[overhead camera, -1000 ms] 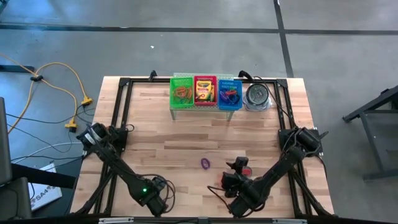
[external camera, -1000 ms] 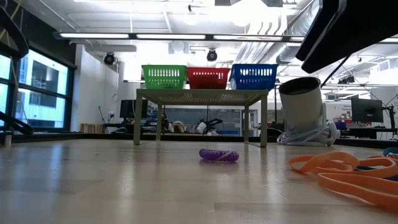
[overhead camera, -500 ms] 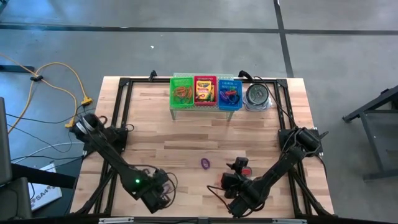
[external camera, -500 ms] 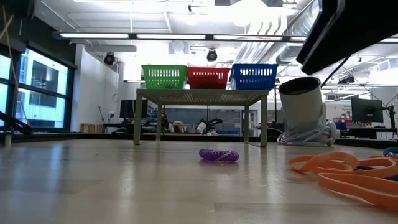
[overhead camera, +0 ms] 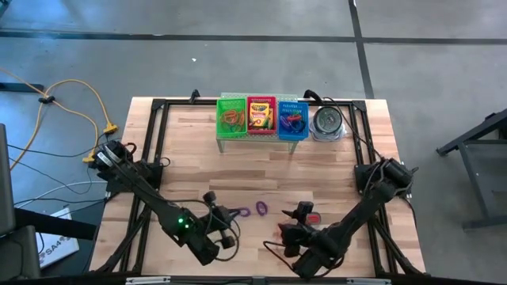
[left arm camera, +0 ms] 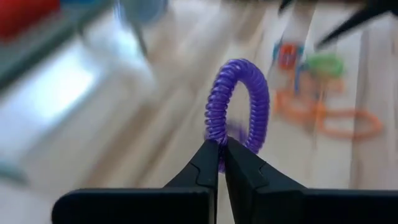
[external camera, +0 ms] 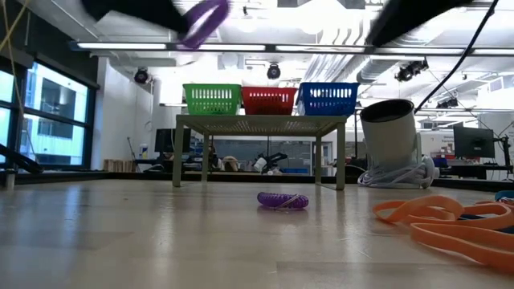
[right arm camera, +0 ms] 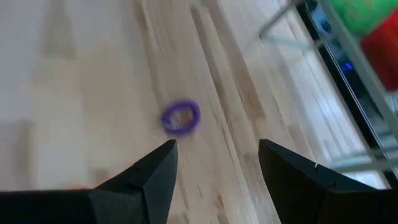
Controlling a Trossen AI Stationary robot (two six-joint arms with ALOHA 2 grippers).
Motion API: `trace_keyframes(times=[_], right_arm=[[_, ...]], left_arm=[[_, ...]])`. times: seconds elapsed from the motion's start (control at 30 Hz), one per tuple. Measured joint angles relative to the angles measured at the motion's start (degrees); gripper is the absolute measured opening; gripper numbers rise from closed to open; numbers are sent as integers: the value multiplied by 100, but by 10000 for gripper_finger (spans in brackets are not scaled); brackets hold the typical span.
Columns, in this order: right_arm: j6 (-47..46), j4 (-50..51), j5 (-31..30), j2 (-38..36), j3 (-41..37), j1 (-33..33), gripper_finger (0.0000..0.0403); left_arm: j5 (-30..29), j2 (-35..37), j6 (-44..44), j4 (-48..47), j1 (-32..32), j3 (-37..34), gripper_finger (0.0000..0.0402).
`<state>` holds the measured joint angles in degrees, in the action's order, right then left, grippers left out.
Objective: Pick & Place Office Desk Supplies
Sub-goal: Put the bottom violet spring keychain into the blue bin on the shelf
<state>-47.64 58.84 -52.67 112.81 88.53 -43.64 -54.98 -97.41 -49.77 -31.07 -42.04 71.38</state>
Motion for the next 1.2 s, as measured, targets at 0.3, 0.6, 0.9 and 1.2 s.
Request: trace_keyframes(times=[0.3,0.6,0.9,1.2], right_arm=[[442,-1354,-719,-1039,2,-271,215],[1780,-3022,-707,-963,2,-128,215],[1966,-3468,264,-904,1,304,215],[1915,-3374,568,-906,2,433,215]], left_arm=[[-517,2,3174,2320,197,8,6],[-516,7,4142,3331,192,8,6],[-626,-183,4691,3739,260,17,6],[-657,-476,5066,4215,363,15,6]])
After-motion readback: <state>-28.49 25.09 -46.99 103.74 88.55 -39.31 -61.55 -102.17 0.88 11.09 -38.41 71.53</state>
